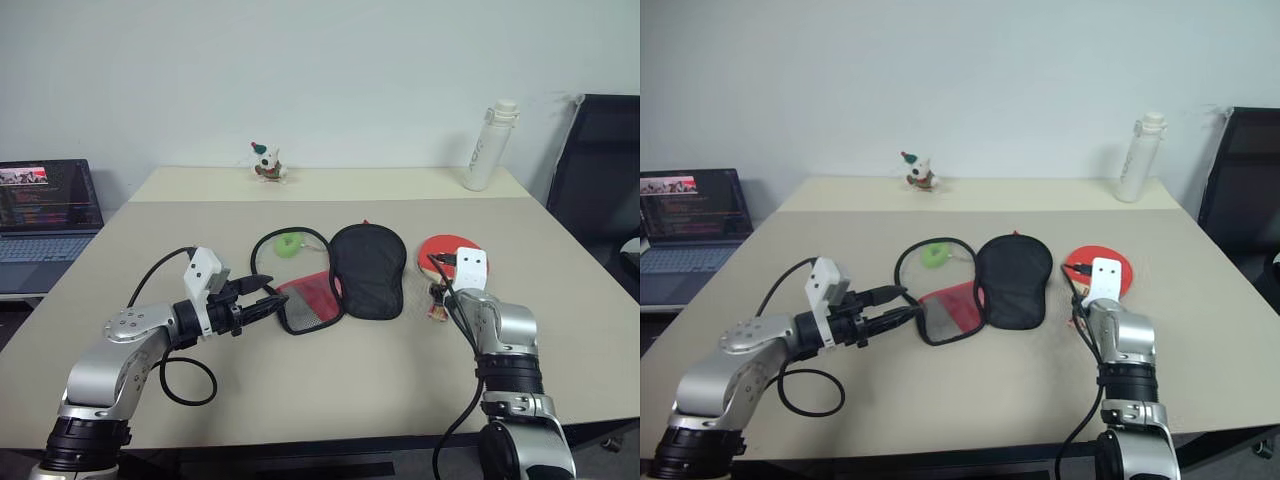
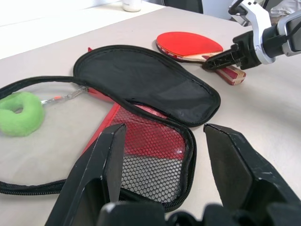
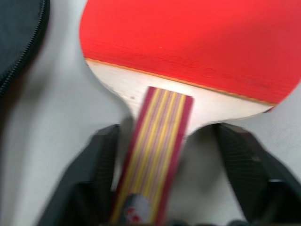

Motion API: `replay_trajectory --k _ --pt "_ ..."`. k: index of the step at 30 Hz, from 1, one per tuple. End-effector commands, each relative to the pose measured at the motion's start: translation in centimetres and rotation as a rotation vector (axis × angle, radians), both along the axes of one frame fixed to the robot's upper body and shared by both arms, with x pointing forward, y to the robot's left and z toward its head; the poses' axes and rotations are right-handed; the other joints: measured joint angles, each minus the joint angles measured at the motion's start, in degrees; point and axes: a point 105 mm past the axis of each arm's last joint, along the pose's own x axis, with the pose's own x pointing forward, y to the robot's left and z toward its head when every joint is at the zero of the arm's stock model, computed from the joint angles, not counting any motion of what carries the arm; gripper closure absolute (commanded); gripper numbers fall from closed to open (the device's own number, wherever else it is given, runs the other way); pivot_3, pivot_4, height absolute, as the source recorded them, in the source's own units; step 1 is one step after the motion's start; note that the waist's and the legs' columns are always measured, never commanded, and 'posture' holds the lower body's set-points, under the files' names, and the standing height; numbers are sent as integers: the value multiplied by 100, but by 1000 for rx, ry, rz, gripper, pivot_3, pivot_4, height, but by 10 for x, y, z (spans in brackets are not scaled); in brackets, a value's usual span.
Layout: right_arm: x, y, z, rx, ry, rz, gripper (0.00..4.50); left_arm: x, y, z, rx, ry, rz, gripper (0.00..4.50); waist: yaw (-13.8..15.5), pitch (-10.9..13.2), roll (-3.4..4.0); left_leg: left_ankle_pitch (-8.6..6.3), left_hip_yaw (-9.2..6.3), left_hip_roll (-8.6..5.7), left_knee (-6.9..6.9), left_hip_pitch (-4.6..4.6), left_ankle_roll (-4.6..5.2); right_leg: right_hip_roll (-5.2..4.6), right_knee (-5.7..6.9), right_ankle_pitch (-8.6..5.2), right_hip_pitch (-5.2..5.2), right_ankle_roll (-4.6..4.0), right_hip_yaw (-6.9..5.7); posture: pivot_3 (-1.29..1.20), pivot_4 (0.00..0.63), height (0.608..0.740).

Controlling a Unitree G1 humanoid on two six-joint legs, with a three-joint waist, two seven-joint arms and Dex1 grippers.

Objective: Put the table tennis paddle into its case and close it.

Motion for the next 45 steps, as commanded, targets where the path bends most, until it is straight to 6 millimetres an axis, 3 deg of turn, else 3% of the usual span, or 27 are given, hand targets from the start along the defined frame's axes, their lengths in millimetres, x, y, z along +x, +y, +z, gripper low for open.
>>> replay_trajectory --k 1,5,15,25,27,32,37,42,45 --pt "6 -11 5 -22 -19 -10 2777 -3 0 14 1 -67 2 1618 -3 -1 -1 0 0 0 1 1 0 0 1 0 1 0 0 0 150 740" --pt "13 -24 12 -43 -31 5 3417 -4 0 14 -1 -66 1 1618 -5 -1 -1 0 -1 -1 2 9 3 0 7 0 5 0 2 0 150 740" --pt "7 -54 9 -74 45 107 3417 -5 -1 13 3 -59 -6 1618 25 0 0 2 2 -2 -3 6 3 -2 0 -1 4 3 3 0 150 740" --pt "12 -51 -6 -2 50 55 3417 -4 -4 13 0 -57 -15 1618 11 -3 -4 2 4 -1 0 4 3 -1 -2 -4 5 8 8 0 150 740" --pt "16 -54 -1 1 19 26 3417 -4 -4 13 1 -57 -14 1618 6 -5 -9 2 4 -2 1 9 3 -1 3 -4 8 8 10 0 150 740" --pt "30 -57 41 20 -133 -39 3417 -7 0 13 4 -55 -2 1618 10 -3 -5 9 2 -4 2 17 13 -3 9 5 14 15 12 0 150 740" --pt "27 -19 75 63 -205 49 3417 -10 3 12 4 -52 6 1618 -21 3 4 10 15 -2 -5 12 10 0 8 4 -3 14 35 0 150 740" --pt "4 51 80 142 -198 200 3417 -12 5 12 7 -50 8 1618 -91 2 5 7 62 12 -34 1 6 18 6 4 -52 14 91 0 150 740" --pt "-6 77 78 177 -188 244 3417 -13 7 13 10 -50 11 1618 -69 1 5 8 66 13 -32 -29 6 25 10 4 -87 14 111 0 150 740"
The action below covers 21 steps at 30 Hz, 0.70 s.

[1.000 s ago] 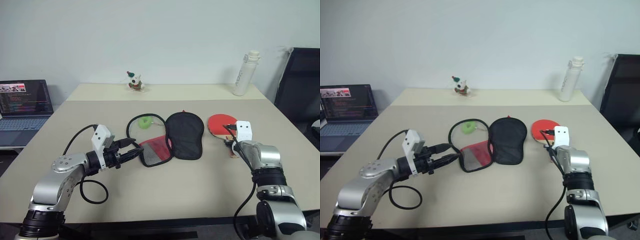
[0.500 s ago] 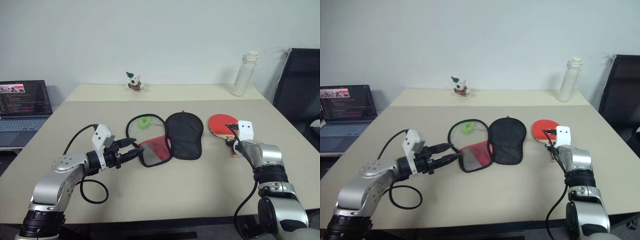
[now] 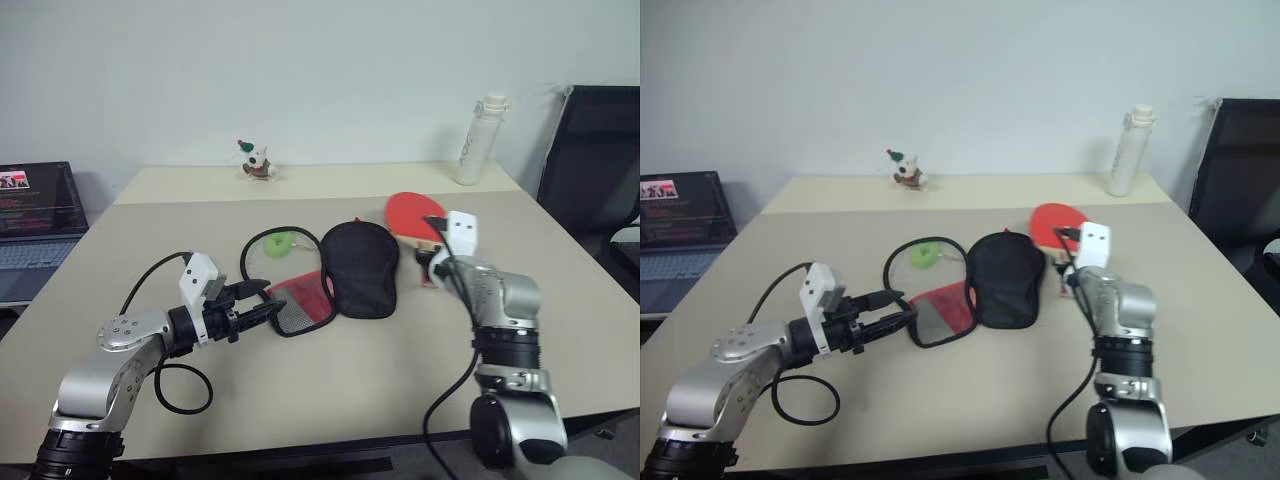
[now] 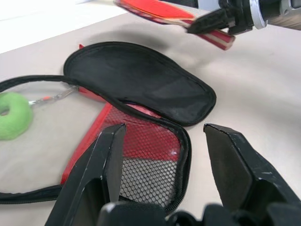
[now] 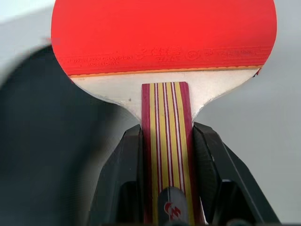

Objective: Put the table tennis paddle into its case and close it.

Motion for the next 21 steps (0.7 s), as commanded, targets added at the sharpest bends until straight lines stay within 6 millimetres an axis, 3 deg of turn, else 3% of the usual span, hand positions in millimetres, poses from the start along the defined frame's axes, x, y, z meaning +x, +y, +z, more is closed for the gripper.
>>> replay_trajectory --k 1,7,21 --pt "-11 23 12 26 -41 35 3417 -4 5 15 4 -52 3 1618 26 0 0 0 2 0 5 -2 0 0 0 0 -1 0 3 0 150 740" --pt "-9 56 -3 32 -25 79 3417 -2 3 16 2 -55 0 1618 88 0 -1 -1 10 -4 15 -4 2 0 1 0 -1 0 8 0 150 740" --pt "8 78 -27 -37 -13 105 3417 -3 3 16 0 -58 12 1618 23 -2 -4 -1 13 -3 16 -3 1 8 5 0 -2 -1 13 0 150 740"
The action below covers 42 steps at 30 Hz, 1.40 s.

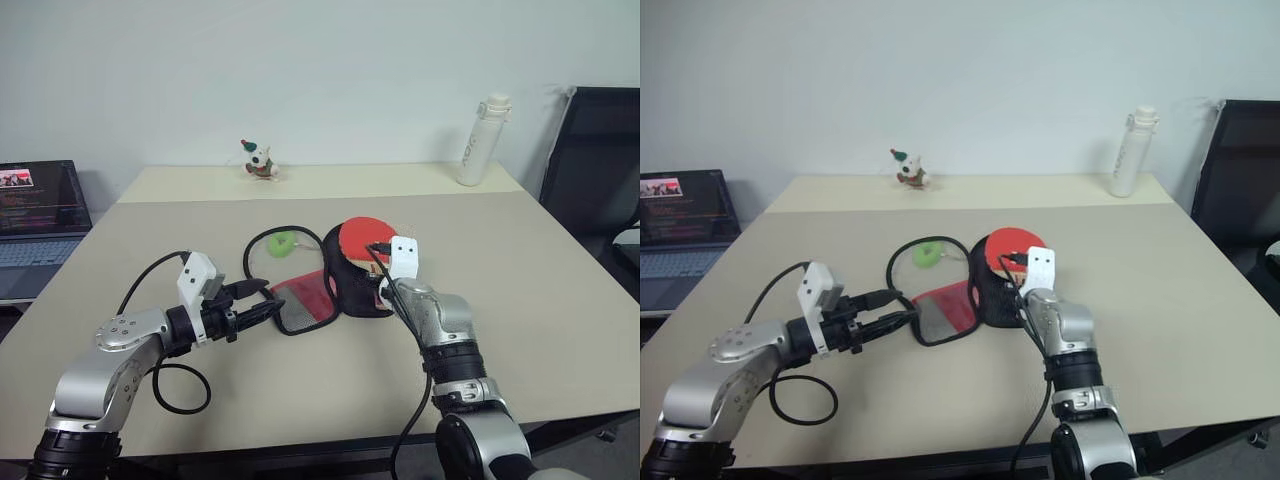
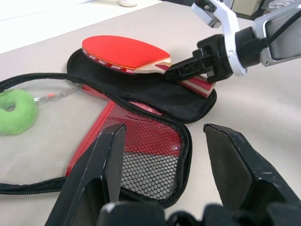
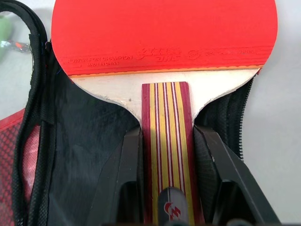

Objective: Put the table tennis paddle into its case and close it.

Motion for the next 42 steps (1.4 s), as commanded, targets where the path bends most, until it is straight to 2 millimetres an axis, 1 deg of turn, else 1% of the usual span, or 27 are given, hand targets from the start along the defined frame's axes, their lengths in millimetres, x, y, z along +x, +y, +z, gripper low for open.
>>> replay_trajectory --k 1,6,12,19,24,27,32,37,38,39,42 --pt "2 14 15 -6 -56 42 3417 -3 1 13 -2 -54 5 1618 -15 -1 -2 0 0 0 1 0 0 0 1 0 0 0 1 0 150 740" --pt "-7 25 11 -10 -41 81 3417 -4 2 13 -4 -53 11 1618 -56 -2 -3 0 0 2 1 1 0 0 4 0 0 0 2 0 150 740" --pt "-13 35 18 -31 -101 122 3417 -4 2 13 -6 -54 13 1618 -81 -2 -3 0 0 2 0 1 0 0 3 0 -1 0 3 0 150 740" --pt "-11 36 16 -51 -112 117 3417 -4 0 13 -7 -53 9 1618 -72 -2 -3 0 0 2 1 1 0 0 3 0 -1 0 3 0 150 740" --pt "-8 29 14 -66 -116 83 3417 -4 1 12 -6 -51 12 1618 -72 -2 -4 0 0 2 1 1 -1 0 3 0 -1 0 3 0 150 740" --pt "-8 28 13 -73 -113 79 3417 -4 2 12 -7 -50 13 1618 -72 -2 -3 0 0 2 1 1 -1 0 3 0 -1 0 3 0 150 740" --pt "-9 30 6 -76 -85 77 3417 -5 1 11 -9 -50 14 1618 -73 -2 -3 0 0 2 1 1 -1 0 3 0 -1 0 3 0 150 740" --pt "-11 35 8 -72 -93 93 3417 -5 1 11 -9 -49 15 1618 -73 -2 -4 0 0 3 1 1 -1 0 3 0 -1 0 2 0 150 740" --pt "-12 37 11 -72 -105 103 2704 -5 2 11 -9 -49 16 1618 -73 -2 -4 0 0 2 1 1 -1 0 3 0 -1 0 3 0 150 740" --pt "-13 38 12 -73 -113 111 2517 -5 2 11 -10 -49 17 1618 -73 -2 -4 0 0 2 1 1 -1 1 4 0 -1 0 3 0 150 740" --pt "-15 41 17 -87 -131 133 1503 -5 2 10 -10 -48 22 1618 -73 -3 -4 0 -1 2 2 1 -1 0 5 0 -1 0 3 0 150 740"
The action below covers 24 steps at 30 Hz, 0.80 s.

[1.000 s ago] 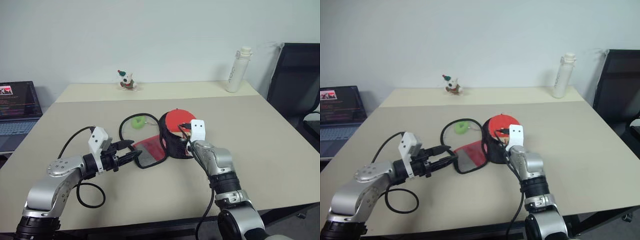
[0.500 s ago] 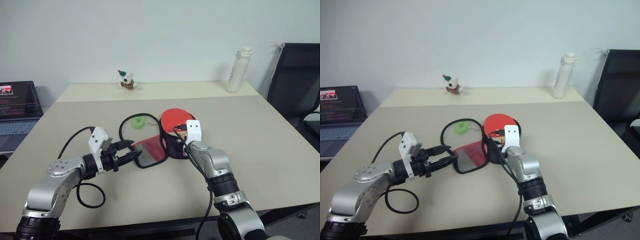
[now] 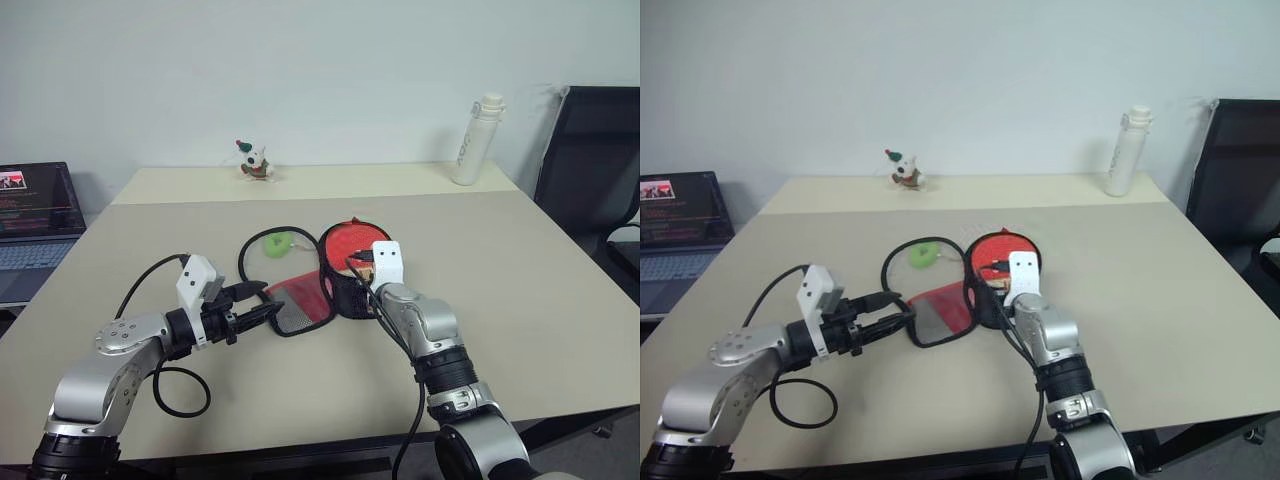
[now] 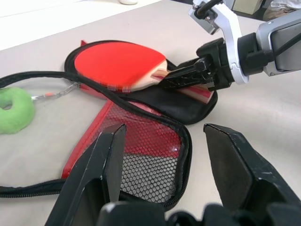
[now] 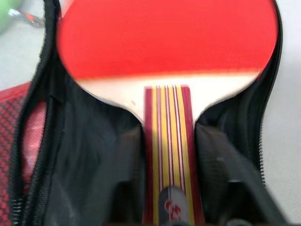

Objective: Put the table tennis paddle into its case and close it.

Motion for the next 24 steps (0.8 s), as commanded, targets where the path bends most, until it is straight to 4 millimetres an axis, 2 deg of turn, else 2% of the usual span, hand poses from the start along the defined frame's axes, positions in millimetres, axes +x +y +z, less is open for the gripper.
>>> replay_trajectory --k 1,4,7,10,13,16,17,19,24 --pt "-7 18 16 37 -63 56 1217 -3 1 14 -9 -55 5 1618 0 0 -1 0 0 0 1 0 0 0 0 0 0 0 0 0 150 740" --pt "-8 18 19 32 -77 73 138 -3 2 14 -9 -55 13 1618 0 -1 -2 0 -1 0 1 0 0 0 0 0 0 0 0 0 150 740" --pt "-13 25 37 66 -128 172 63 -1 8 13 -9 -56 48 1618 0 -2 -2 0 -1 0 1 0 0 0 1 0 0 0 0 0 150 740" --pt "-31 36 55 111 -154 373 63 7 23 9 15 -63 141 1618 2 -2 -3 0 -1 1 1 0 0 0 1 0 0 0 0 0 150 740" --pt "-58 30 76 187 -144 608 63 14 42 -4 59 -26 239 1618 30 -3 -5 -1 -3 1 3 0 2 0 1 0 0 0 -1 0 150 740" --pt "-91 21 91 200 -133 852 63 19 49 -12 84 -14 275 1618 81 -4 -7 -3 -4 2 6 -1 6 0 1 0 2 0 -2 0 150 740" --pt "-96 15 93 173 -139 892 0 22 53 -13 86 -12 296 2005 106 -4 -7 -5 -5 2 6 -1 8 0 0 0 2 0 -3 0 150 740" --pt "-98 6 94 141 -142 922 0 27 57 -15 87 -8 317 2500 117 -6 -9 -10 -5 -1 8 0 17 3 0 0 3 0 -5 0 150 740" --pt "-92 -15 94 58 -162 913 0 44 58 -22 77 28 315 4372 128 -7 -11 -13 -4 -10 18 1 23 19 9 1 3 -1 -7 0 150 740"
